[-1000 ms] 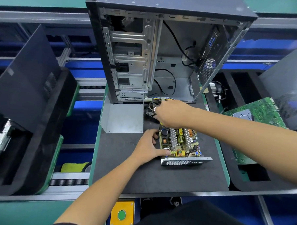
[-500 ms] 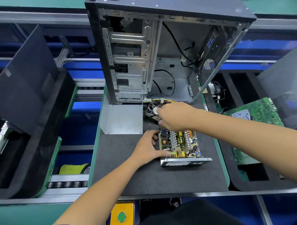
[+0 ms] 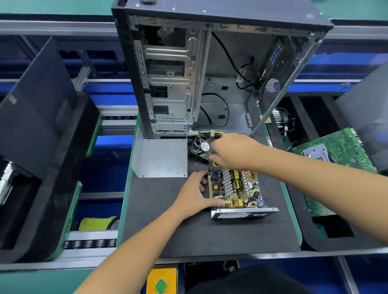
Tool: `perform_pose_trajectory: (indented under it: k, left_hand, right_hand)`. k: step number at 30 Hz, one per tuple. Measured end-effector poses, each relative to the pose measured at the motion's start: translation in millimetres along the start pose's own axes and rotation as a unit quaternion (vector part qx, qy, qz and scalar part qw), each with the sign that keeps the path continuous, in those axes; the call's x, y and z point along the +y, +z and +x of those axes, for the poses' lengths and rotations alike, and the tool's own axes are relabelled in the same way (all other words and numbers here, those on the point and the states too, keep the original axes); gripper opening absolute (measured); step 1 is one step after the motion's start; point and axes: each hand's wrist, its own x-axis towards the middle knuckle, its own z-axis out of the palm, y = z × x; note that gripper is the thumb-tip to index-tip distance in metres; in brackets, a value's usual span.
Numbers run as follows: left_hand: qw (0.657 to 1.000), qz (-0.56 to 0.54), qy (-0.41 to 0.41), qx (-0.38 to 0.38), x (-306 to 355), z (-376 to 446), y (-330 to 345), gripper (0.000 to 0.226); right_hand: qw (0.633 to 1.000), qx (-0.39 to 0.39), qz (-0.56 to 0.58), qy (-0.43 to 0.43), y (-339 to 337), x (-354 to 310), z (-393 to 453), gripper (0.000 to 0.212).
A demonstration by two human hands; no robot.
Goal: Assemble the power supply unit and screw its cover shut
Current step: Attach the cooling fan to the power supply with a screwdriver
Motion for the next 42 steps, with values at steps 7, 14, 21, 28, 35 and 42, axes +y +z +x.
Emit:
perform_pose_trajectory:
  k: [7, 14, 21, 28, 35, 42]
  left_hand:
    - [1.000, 0.014, 0.009, -0.020, 0.9, 2.5, -0.9, 0.102]
    - [0.998, 0.048, 0.014, -0.047, 7.0, 3.2, -5.9, 0.108]
    - [0.990, 0.098, 0.005, -0.102, 17.4, 10.8, -13.2, 0.108]
    - [0.991, 0.091, -0.003, -0.100, 15.2, 14.5, -13.2, 0.108]
    - [0.992, 0.078, -0.010, -0.101, 11.0, 16.3, -12.3, 0.101]
    - [0.997, 0.033, -0.041, -0.051, 4.1, 7.4, -3.9, 0.109]
  right_hand:
    - [0.994, 0.067, 0.077, 0.041, -15.0, 20.3, -7.5, 0.035]
    - [0.990, 0.084, 0.109, 0.036, -10.9, 23.2, -14.6, 0.034]
    - [0.985, 0.106, 0.130, 0.032, -12.2, 32.3, -24.5, 0.035]
    - [0.979, 0.119, 0.161, 0.035, -12.4, 41.9, -37.4, 0.034]
    - [0.974, 0.128, 0.184, 0.028, -11.4, 49.6, -43.4, 0.032]
    - [0.969, 0.126, 0.214, 0.020, -8.5, 52.3, -44.3, 0.028]
